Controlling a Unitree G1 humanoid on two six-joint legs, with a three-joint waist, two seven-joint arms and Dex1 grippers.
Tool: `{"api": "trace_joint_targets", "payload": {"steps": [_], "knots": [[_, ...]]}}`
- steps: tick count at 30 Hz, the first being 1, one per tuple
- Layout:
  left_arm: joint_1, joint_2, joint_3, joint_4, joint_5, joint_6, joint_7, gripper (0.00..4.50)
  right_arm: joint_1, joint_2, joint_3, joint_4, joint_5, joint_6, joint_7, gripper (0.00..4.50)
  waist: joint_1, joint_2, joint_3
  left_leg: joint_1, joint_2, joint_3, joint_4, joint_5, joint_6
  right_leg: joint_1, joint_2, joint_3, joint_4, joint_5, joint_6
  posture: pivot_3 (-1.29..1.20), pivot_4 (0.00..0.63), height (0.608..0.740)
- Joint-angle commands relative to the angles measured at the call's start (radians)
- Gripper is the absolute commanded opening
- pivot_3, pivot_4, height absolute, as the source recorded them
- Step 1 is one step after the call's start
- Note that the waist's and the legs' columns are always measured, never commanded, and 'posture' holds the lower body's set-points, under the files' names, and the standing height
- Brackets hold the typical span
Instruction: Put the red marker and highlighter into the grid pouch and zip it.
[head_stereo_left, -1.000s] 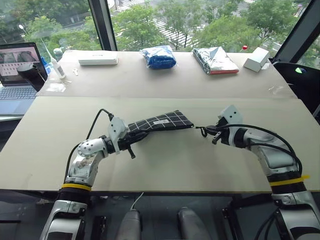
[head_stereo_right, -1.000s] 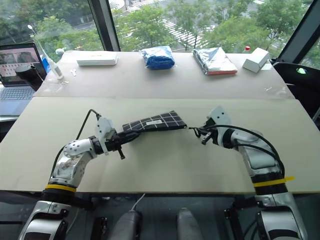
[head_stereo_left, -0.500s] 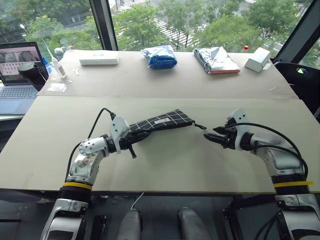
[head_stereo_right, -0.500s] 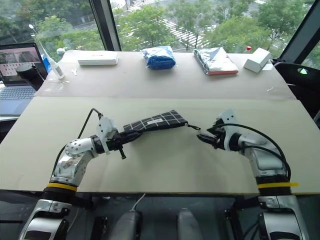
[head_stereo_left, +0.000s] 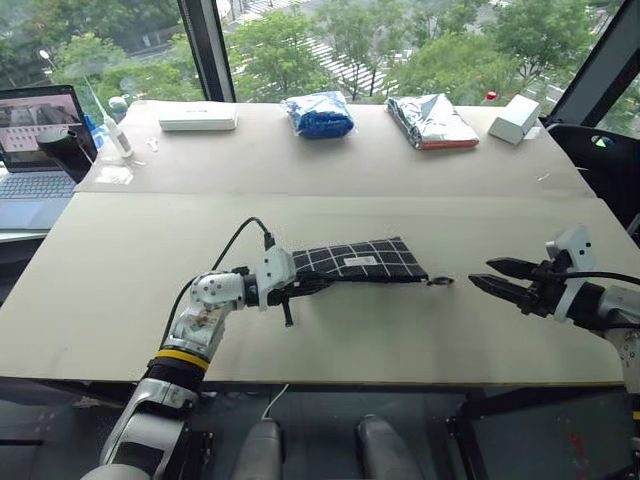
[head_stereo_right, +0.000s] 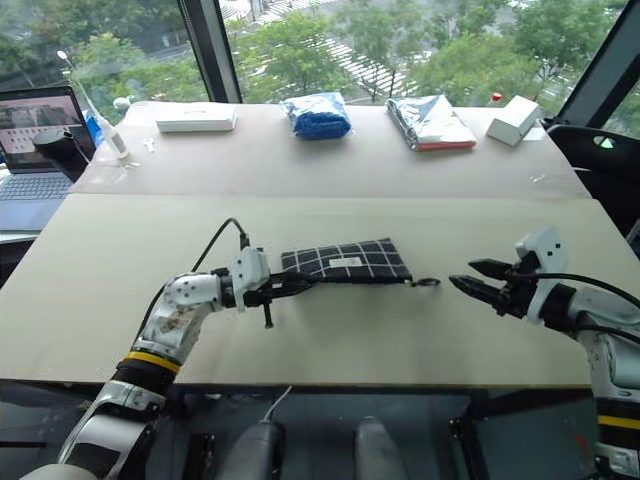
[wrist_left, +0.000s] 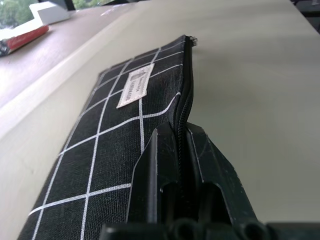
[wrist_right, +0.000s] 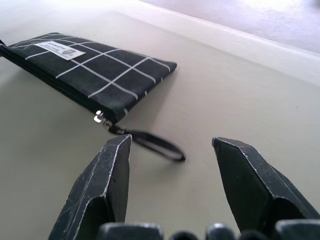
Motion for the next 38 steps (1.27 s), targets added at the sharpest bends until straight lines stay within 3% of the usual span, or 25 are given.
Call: {"api": "trace_joint_targets", "payload": {"steps": [1,7,8,14,18,23,28,33,38], "knots": [[-0.059,-0.019,0.001,0.091,0.000,-0.120,-0.052,0.00,0.033,0.020,-0.062,-0.098,0.064,-0.001,-0.015,2.90,0.000,0.000,0.000,0.000,0.000,0.000,0.000,0.000,0.000,0.000,0.000,0.000,0.000,0.000,0.000,0.00,0.150,0.740],[-0.138,-0.029,-0.002,0.264,0.042,-0.250,-0.081,0.00,0.103,0.032,-0.083,-0.160,0.087,0.011,-0.038,2.90,0.005,0.000,0.000,0.000,-0.001,0.000,0.001,0.000,0.000,0.000,0.000,0.000,0.000,0.000,0.001,0.00,0.150,0.740],[-0.126,-0.028,-0.004,0.241,0.010,-0.195,-0.121,0.80,0.108,0.029,-0.087,-0.158,0.088,0.009,-0.041,2.92,0.005,0.000,0.000,0.000,-0.001,0.000,0.001,0.000,0.000,0.001,-0.001,0.001,0.000,0.000,0.001,0.00,0.150,0.740],[-0.069,-0.041,0.027,0.119,-0.058,-0.071,-0.131,2.82,0.116,0.010,-0.102,-0.142,0.095,0.001,-0.045,2.92,0.003,0.000,0.000,0.000,-0.001,0.000,0.000,0.000,0.000,0.000,0.000,0.001,0.000,-0.001,0.001,0.00,0.150,0.740],[0.002,-0.025,0.090,-0.087,-0.178,0.162,-0.074,4.24,0.101,-0.004,-0.097,-0.110,0.083,-0.011,-0.035,2.92,0.003,0.000,0.000,0.000,-0.001,0.000,0.000,0.000,0.000,0.000,0.000,0.001,0.001,-0.001,0.001,0.00,0.150,0.740],[0.075,0.016,0.212,-0.238,-0.225,0.407,0.151,4.24,0.068,-0.017,-0.076,-0.044,0.054,-0.051,-0.026,2.92,0.000,0.000,0.000,0.000,-0.001,0.000,0.001,0.000,0.000,0.000,0.000,0.001,0.002,-0.001,0.001,0.00,0.150,0.740],[0.257,0.109,0.375,-0.428,-0.311,0.651,0.304,4.24,0.043,-0.007,-0.049,0.044,0.000,-0.116,-0.033,2.92,-0.006,0.000,0.000,0.001,-0.001,0.000,0.000,0.000,0.000,0.000,0.000,0.002,0.002,-0.001,0.002,0.00,0.150,0.740],[0.419,0.165,0.488,-0.516,-0.311,0.697,0.399,4.24,-0.007,0.020,-0.028,0.112,-0.004,-0.138,-0.034,2.92,0.002,0.000,0.000,0.001,0.000,0.000,0.000,0.000,0.000,0.001,0.000,0.002,0.002,-0.001,0.001,0.00,0.150,0.740],[0.464,0.148,0.546,-0.535,-0.343,0.695,0.445,4.24,-0.058,0.032,0.007,0.184,-0.025,-0.163,-0.030,2.92,0.008,0.000,0.000,0.001,-0.001,0.000,0.001,0.000,0.000,0.001,0.000,0.001,0.001,-0.001,0.001,0.00,0.150,0.740]]}}
